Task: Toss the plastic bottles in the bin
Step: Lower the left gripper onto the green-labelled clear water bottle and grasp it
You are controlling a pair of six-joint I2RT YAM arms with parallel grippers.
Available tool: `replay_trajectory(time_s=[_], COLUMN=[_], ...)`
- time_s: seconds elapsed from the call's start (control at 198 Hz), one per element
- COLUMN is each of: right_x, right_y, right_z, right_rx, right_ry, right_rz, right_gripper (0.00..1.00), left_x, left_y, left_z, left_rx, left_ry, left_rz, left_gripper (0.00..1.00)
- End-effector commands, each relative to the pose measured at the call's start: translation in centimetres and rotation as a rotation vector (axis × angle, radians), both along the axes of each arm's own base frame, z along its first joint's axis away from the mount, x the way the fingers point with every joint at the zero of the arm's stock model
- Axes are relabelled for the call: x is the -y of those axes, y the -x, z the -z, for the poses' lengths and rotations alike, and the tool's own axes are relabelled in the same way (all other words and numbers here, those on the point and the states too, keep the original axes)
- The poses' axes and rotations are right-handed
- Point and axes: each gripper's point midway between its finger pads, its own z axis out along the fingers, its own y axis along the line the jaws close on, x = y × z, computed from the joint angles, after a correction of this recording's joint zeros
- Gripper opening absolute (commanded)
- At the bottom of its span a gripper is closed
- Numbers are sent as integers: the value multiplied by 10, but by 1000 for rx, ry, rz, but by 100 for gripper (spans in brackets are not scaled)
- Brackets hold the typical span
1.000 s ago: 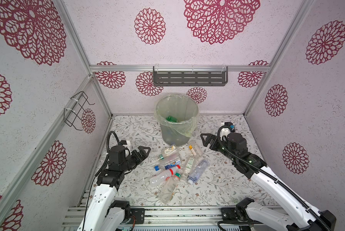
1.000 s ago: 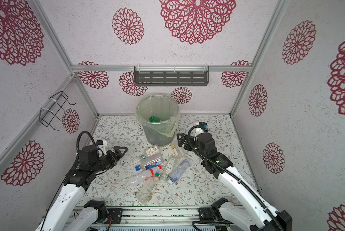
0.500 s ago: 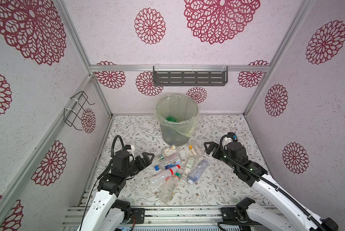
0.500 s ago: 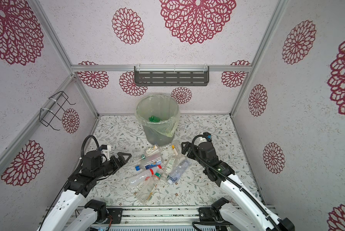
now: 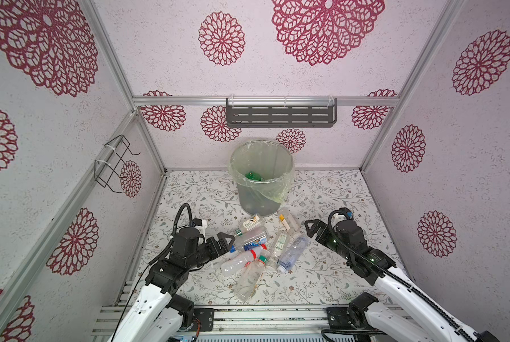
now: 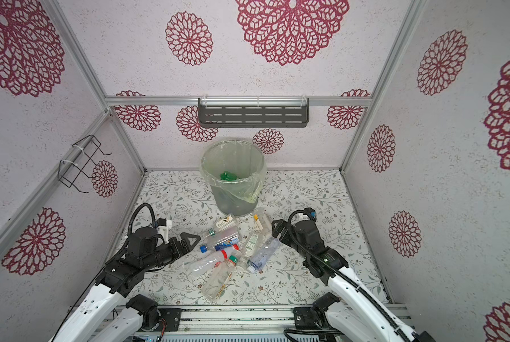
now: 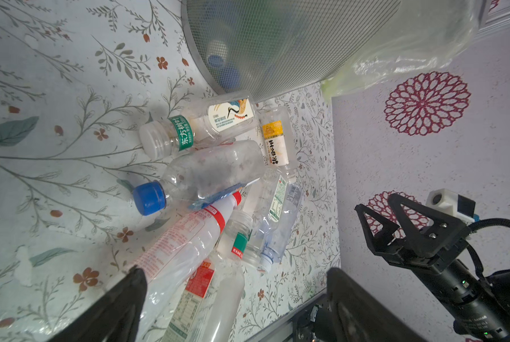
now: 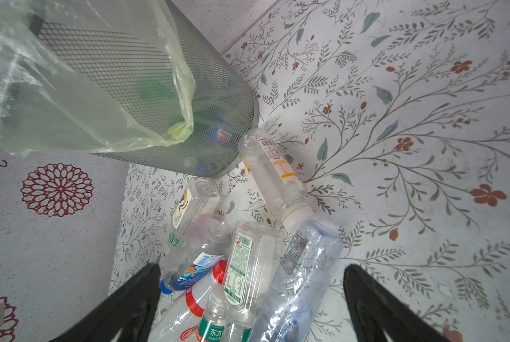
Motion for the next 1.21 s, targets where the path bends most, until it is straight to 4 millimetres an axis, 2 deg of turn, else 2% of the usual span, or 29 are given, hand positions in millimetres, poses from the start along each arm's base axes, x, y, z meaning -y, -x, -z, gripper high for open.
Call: replay_trajectory(time_s=[0.0, 0.389, 0.672, 0.95, 1.208], right_x=[5, 8, 10, 11, 13], right_y=[0, 6, 9, 11, 12], right_z=[-6, 3, 4, 6, 6], right_rx=[15, -12, -13, -21, -20], right_ry=[-30, -41, -46, -45, -37], right_rz=[37, 47, 53, 55, 59], right_gripper=[99, 99, 99, 99, 99], left_x=[-1, 25, 61, 77, 87], left_y=[4, 21, 38, 46, 62], left_z=[-3, 20, 38, 50, 72], left_rx=[6, -34, -55, -47, -96], left_ry=[-46, -123, -273, -412, -566], left_rz=[10, 99, 256, 321, 407], left_gripper=[97, 97, 97, 97, 100])
